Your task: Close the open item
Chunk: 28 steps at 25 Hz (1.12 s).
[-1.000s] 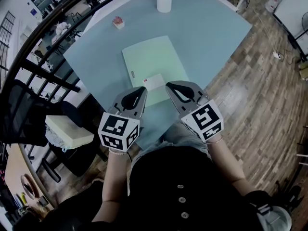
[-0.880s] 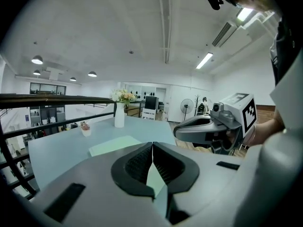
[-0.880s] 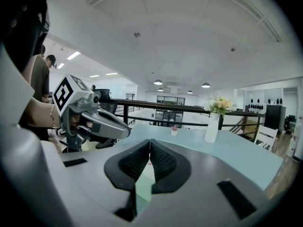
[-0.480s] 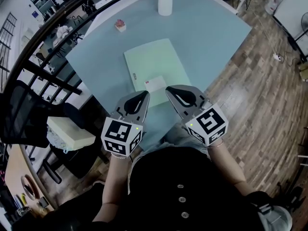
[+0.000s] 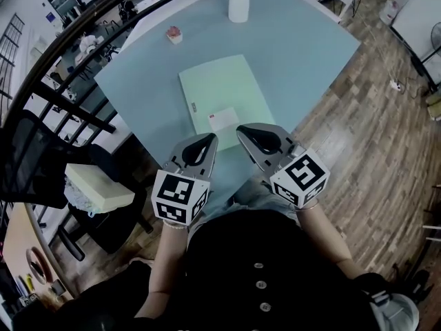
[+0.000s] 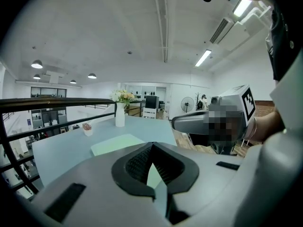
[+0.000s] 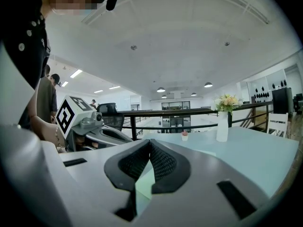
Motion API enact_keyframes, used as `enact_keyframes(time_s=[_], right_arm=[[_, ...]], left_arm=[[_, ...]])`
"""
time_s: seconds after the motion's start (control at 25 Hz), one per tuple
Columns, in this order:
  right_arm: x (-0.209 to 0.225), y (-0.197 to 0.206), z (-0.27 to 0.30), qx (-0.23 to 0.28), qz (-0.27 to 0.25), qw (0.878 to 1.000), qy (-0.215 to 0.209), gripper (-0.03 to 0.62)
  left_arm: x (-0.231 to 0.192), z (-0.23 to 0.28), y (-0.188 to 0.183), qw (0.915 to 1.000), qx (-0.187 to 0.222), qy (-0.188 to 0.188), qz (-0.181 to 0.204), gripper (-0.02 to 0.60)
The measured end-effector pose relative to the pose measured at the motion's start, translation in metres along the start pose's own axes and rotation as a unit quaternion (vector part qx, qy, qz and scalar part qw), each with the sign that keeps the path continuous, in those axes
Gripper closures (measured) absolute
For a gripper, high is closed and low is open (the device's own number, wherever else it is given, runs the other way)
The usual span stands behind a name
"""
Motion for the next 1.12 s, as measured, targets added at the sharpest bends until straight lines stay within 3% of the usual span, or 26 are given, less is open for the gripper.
enact_keyframes(time_s=[1.12], right_arm=[[-0.001, 0.028, 0.010, -0.053, 0.017, 0.997, -0.051, 0.589]], left_arm=[[-0.007, 0.000, 0.031, 0.9977, -0.048, -0.030, -0.036, 0.565]])
Point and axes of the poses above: the fingertips, and each gripper's own axes: z forward along the fingers, x to its right, y out of its underside, the point moved 5 cm from there along -z, backward along the fingers, and after that the axes turned 11 degrees about x, right-handed, at the moved point
